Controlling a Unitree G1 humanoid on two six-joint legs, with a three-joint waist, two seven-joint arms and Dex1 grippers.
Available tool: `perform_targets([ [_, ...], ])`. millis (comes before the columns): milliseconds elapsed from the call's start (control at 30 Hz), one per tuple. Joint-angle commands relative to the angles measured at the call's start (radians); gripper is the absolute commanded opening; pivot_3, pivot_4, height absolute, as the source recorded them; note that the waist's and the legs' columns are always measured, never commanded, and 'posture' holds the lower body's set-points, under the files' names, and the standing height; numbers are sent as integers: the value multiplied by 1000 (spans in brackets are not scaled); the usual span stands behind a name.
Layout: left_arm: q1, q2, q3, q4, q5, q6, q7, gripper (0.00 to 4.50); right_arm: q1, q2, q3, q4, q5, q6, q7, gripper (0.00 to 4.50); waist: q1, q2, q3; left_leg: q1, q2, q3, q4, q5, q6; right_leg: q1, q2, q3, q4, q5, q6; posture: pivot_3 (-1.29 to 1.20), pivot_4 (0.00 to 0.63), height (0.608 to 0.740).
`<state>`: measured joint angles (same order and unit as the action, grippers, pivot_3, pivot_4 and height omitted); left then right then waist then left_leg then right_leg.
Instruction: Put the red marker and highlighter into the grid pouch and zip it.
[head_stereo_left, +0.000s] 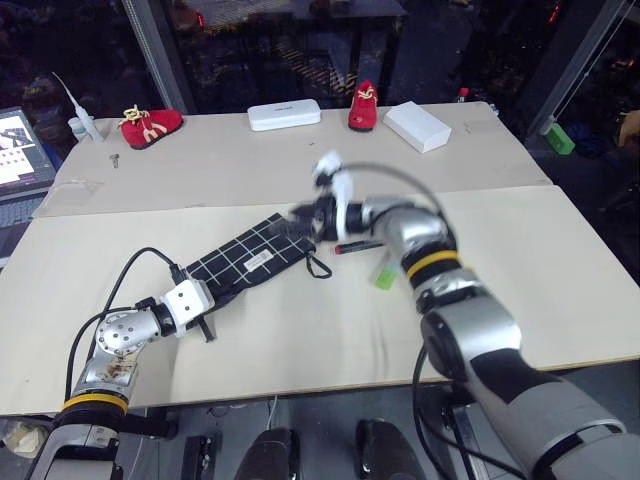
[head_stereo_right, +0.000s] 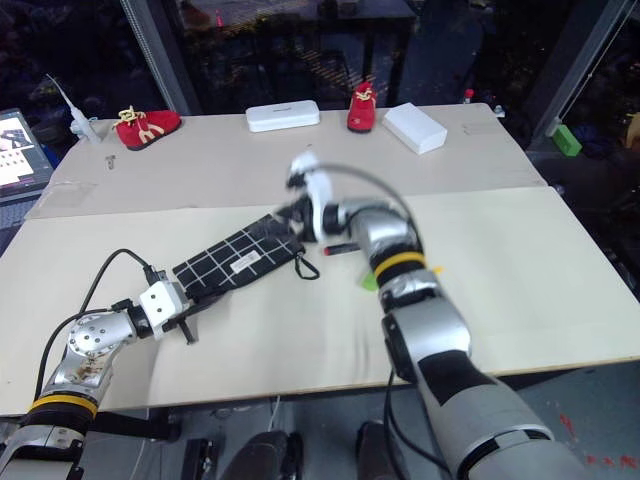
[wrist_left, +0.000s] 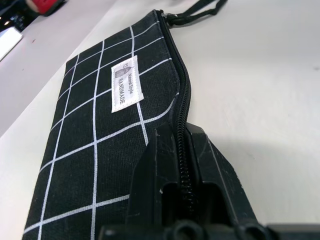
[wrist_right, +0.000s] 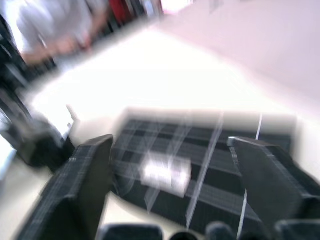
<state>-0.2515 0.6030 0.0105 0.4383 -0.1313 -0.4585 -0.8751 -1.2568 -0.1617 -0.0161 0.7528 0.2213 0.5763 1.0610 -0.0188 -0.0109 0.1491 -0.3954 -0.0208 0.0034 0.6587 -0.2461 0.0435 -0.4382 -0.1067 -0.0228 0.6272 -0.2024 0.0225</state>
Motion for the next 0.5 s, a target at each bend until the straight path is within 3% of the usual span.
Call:
perform_targets([
  [33,15,-24,27,-131,-59,97,39,0,45,-37,18,-106,17,60,3,4144,1,0,0,-1,0,0,0,0,0,0,0,-1,-1,0,0,0,150,740],
  [233,40,-43,62,-299,-115,269,93,0,142,-82,90,-142,-71,35,-104,4144,0,0,0,-5,-1,0,0,0,0,-3,0,0,-1,0,0,0,150,740],
  [500,37,-30,110,-338,-153,332,95,0,153,-80,99,-107,-79,35,-162,4144,-13,0,0,-4,0,1,1,0,0,-2,4,1,-1,0,0,0,150,740],
])
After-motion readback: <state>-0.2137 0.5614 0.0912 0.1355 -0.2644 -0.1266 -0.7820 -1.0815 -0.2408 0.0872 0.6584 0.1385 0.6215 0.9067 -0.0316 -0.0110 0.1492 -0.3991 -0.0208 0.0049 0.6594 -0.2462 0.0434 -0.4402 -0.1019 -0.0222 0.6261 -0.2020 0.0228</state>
